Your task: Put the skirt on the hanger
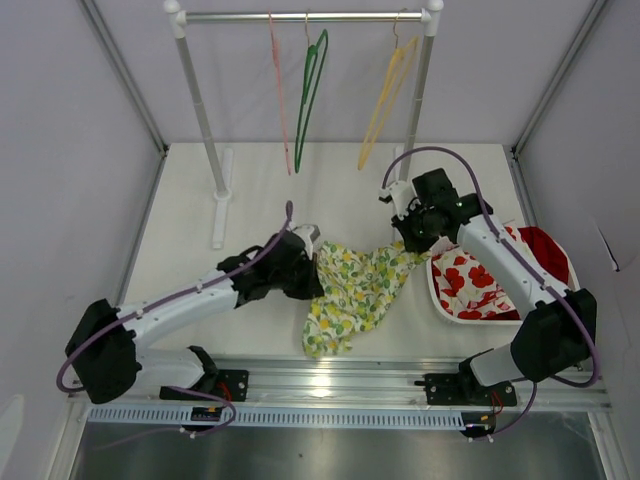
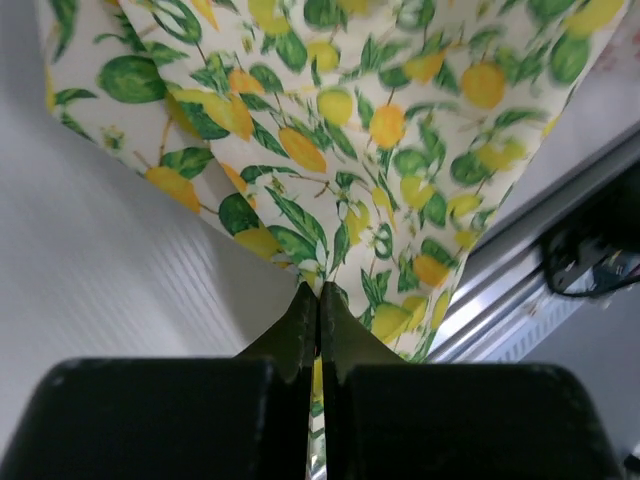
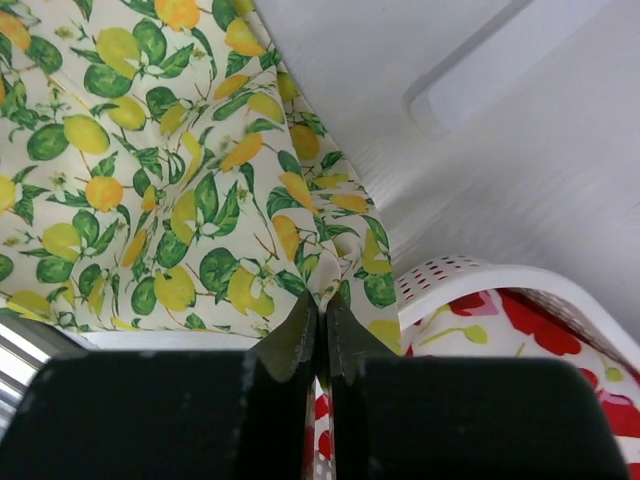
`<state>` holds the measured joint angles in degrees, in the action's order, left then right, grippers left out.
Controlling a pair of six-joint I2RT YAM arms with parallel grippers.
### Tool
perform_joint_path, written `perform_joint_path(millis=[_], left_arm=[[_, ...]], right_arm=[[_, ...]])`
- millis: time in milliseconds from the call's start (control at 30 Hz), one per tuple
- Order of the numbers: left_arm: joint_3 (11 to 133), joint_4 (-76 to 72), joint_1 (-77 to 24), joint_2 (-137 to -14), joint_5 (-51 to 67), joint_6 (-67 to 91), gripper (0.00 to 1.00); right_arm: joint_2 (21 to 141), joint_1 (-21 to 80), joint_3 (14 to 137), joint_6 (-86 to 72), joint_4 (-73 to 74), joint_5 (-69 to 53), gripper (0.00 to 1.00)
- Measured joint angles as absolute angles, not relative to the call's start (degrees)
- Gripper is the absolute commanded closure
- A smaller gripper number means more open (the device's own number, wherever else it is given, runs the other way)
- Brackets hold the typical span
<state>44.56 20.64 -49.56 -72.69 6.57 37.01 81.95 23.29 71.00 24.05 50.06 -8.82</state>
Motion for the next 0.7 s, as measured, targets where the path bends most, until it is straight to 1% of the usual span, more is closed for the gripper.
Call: perform_joint_path(millis=[133, 267, 367, 400, 433, 533, 567, 600, 633, 667, 700], left_arm=[[51.62, 24.84, -41.60, -69.17, 6.17, 33.74, 1.00], [61.67, 29.39, -32.93, -68.66, 5.67, 29.34, 1.00], [69.91, 32.73, -29.34, -69.17, 5.10, 26.37, 1.00], [72.18, 33.43, -28.99, -69.36, 4.89, 25.58, 1.00], [73.97, 33.69, -28.88, -69.38, 4.73, 24.86, 1.00], [74.24, 33.87, -28.88, -68.01, 5.15, 23.86, 1.00], [72.25, 32.91, -28.91, -67.20, 5.52, 23.94, 1.00], [69.67, 31.92, -28.97, -66.08, 6.04, 24.08, 0.99], [65.78, 31.42, -29.08, -64.60, 6.72, 24.38, 0.93], [60.38, 30.09, -29.41, -62.96, 7.22, 24.99, 0.87], [55.40, 29.85, -29.87, -61.76, 7.84, 25.54, 0.76]], right_arm=[[83.48, 22.50, 77.56, 23.99, 50.85, -8.88, 0.98], [85.30, 21.87, 86.28, 23.57, 50.48, -9.13, 1.00], [86.37, 21.50, 91.37, 22.63, 49.45, -9.93, 1.00], [86.41, 21.43, 92.18, 22.28, 48.69, -10.07, 0.98], [86.41, 21.37, 92.53, 21.96, 48.16, -10.17, 0.95], [86.24, 21.41, 91.72, 21.08, 46.81, -10.35, 0.79], [85.93, 21.58, 90.35, 21.02, 46.30, -10.09, 0.66], [85.47, 21.69, 88.18, 20.80, 45.87, -9.67, 0.61], [84.64, 21.80, 85.01, 21.02, 44.73, -9.43, 0.56], [83.55, 21.78, 80.90, 21.10, 44.21, -9.21, 0.46], [82.94, 21.78, 78.08, 21.15, 44.58, -9.06, 0.42]])
